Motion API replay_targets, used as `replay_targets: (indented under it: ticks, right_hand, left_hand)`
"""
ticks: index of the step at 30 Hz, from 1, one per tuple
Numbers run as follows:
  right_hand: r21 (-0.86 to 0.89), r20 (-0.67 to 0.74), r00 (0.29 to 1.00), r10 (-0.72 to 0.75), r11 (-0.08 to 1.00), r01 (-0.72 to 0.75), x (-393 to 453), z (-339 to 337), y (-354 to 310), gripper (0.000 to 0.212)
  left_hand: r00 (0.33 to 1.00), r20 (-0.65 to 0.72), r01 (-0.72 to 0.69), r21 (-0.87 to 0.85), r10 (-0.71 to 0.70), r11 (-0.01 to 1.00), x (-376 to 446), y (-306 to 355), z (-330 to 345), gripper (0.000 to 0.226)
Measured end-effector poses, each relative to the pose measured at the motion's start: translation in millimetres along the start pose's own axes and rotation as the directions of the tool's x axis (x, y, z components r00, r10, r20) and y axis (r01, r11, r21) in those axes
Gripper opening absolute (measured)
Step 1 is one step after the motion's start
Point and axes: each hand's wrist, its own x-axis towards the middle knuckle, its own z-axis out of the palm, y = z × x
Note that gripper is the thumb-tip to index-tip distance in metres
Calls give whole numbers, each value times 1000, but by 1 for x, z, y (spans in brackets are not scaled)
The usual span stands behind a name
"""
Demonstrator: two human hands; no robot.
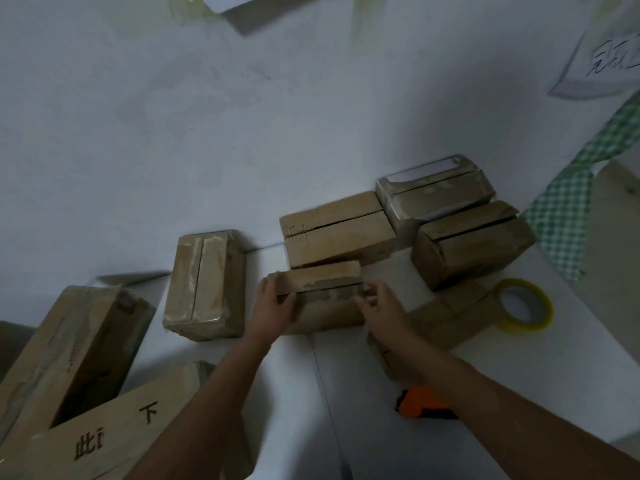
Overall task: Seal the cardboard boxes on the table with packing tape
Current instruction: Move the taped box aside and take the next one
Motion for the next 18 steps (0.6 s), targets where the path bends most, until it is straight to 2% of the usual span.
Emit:
replay_targets:
  ticks: [2, 5, 8, 10, 12, 14, 18]
  right_hand:
    - [19, 52, 999, -13, 1000, 12, -16, 25, 3, 38]
    - [33, 108, 994, -1, 999, -3, -39, 47, 16, 30]
    - [39, 144, 989, 40, 998, -46, -59, 46, 31, 22]
    - [-8, 115, 993, 25, 1000, -24, -71, 36, 44, 22]
    - [-118, 48, 999, -7, 993, 13, -81, 18, 61, 20]
    - [-258, -15, 999, -34, 966, 29, -92, -4, 82, 15]
    - [-441, -133, 989, -61, 897, -4, -114, -43, 121, 20]
  left_hand:
    - [998, -48, 54, 106, -49, 993, -12, -22, -17, 58]
    - [997, -40, 80, 259, -72, 963, -35, -46, -30, 56]
    - [998, -45, 57, 480, -41, 875, -59, -61, -28, 58]
    - [995, -26, -60, 624, 98, 779, -70, -67, -23, 66]
    - [963, 140, -264, 681, 232, 683, -74, -69, -16, 77]
    - [912, 310, -410, 709, 268, 574, -72, -69, -11, 90]
    - [890, 371, -453, 664, 265, 595, -68, -71, -4, 94]
